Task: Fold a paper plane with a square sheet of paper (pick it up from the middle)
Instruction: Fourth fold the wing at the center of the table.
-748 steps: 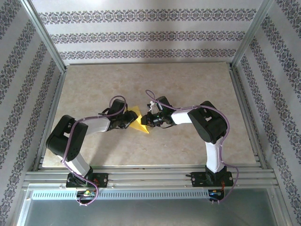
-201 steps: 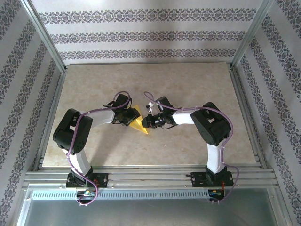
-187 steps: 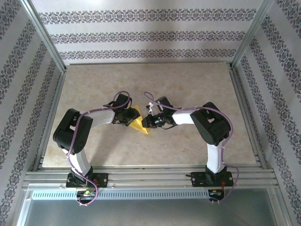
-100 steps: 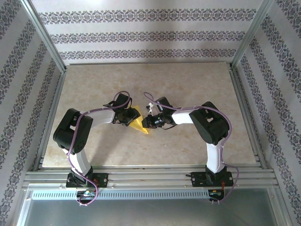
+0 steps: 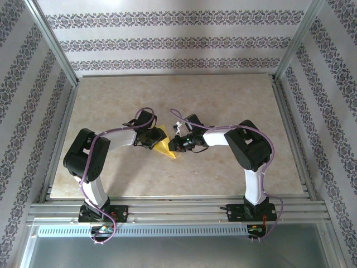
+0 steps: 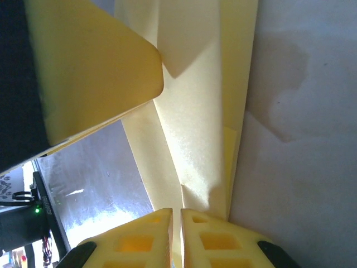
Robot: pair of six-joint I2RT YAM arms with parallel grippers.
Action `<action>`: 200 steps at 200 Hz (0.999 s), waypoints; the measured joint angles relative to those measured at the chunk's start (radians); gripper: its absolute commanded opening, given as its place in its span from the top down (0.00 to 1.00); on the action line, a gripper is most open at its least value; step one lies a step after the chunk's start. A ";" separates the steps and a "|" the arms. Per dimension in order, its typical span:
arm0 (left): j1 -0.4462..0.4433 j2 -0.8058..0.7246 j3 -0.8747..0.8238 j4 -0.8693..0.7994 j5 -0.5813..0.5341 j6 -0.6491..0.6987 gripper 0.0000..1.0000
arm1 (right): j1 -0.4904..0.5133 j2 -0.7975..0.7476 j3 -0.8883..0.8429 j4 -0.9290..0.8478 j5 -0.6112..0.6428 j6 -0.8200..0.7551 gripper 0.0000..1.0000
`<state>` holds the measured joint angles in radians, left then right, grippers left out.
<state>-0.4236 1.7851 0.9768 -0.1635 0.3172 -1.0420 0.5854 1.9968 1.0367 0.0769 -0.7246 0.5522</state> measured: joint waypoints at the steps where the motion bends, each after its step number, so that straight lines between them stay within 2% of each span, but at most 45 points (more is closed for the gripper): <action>1: 0.000 0.000 0.000 0.000 0.000 0.001 0.51 | 0.000 0.000 0.000 -0.001 0.001 0.000 0.85; 59: 0.000 -0.014 0.006 -0.010 0.023 0.018 0.50 | 0.000 0.011 0.033 -0.060 0.009 -0.010 0.85; 91: 0.010 -0.095 -0.005 -0.005 0.042 0.018 0.51 | 0.002 0.016 0.051 -0.092 0.019 -0.010 0.85; 139: 0.039 -0.203 -0.056 0.063 0.077 0.045 0.61 | 0.006 0.020 0.069 -0.126 0.033 -0.010 0.85; 167: 0.040 -0.188 -0.095 0.143 0.132 0.056 0.71 | 0.007 0.024 0.077 -0.139 0.037 -0.010 0.86; 200: 0.040 -0.103 -0.123 0.264 0.211 0.049 0.79 | 0.008 0.026 0.087 -0.156 0.044 -0.010 0.86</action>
<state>-0.3840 1.6825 0.8536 0.1005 0.5278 -0.9928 0.5938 2.0224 1.1236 -0.0792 -0.6807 0.5419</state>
